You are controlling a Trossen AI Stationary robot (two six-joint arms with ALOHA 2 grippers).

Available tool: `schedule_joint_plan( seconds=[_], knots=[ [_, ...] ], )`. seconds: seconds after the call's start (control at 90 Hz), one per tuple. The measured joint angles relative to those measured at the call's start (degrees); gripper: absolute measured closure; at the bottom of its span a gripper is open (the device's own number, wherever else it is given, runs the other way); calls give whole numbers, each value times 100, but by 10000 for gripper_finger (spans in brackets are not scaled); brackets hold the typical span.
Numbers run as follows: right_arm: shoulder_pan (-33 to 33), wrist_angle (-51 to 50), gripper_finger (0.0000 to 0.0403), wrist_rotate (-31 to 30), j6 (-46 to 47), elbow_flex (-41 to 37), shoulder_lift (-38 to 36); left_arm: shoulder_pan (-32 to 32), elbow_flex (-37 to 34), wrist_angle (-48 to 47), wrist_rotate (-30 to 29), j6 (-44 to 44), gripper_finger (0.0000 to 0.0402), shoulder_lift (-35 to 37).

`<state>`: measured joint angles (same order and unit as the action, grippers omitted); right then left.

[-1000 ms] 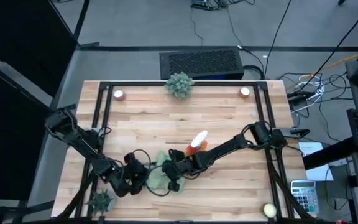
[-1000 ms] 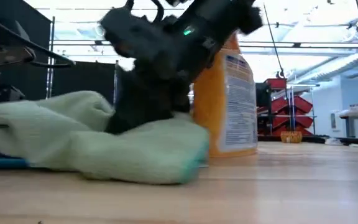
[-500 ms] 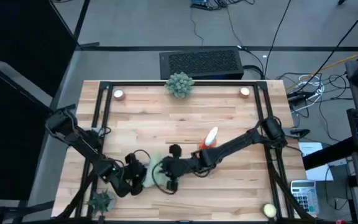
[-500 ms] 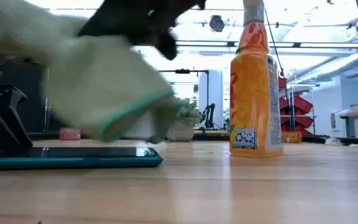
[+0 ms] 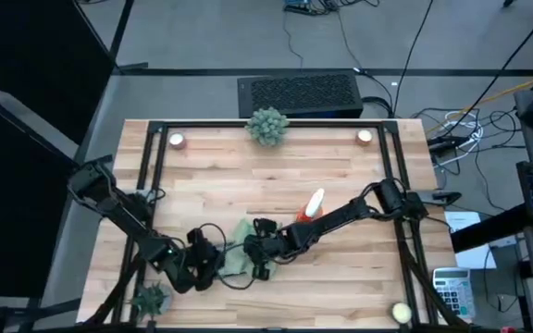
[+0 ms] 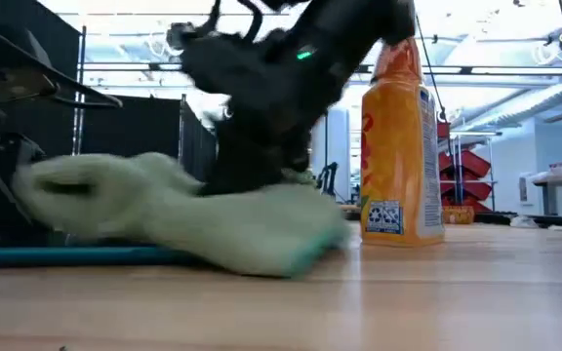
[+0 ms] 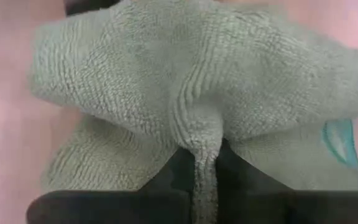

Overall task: Apply microfiber cloth
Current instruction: Wipe the back of the tablet using the green microfiber cloth

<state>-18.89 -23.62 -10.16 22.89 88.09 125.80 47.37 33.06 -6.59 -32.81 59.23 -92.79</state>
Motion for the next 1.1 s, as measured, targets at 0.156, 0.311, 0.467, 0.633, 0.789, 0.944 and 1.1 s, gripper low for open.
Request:
schedule_joint_plan(
  seconds=[0.156, 0.311, 0.467, 0.633, 0.789, 0.944, 1.1],
  knots=[
    [-107, -514, 389, 202, -106, -67, -376, 0, 0, -4, -1, 1, 268, 2],
    [-171, 1163, 389, 176, -520, -43, -694, 0, -1, 9, -3, 1, 268, 2],
    [-77, 2099, 389, 188, -678, -52, -150, 0, -2, 10, -8, 0, 268, 2],
    [-33, 1569, 389, 327, -279, -22, 204, 0, -2, 11, -8, 1, 268, 2],
    [-93, 591, 389, 496, -137, 9, 162, 0, -2, 8, -8, -3, 268, 2],
    [-196, -237, 389, 523, -154, 10, 43, 2, 0, 39, -8, -3, 268, 2],
    [-219, -450, 389, 591, -137, -55, -303, 4, 0, 43, -6, -3, 268, 2]
  ],
)
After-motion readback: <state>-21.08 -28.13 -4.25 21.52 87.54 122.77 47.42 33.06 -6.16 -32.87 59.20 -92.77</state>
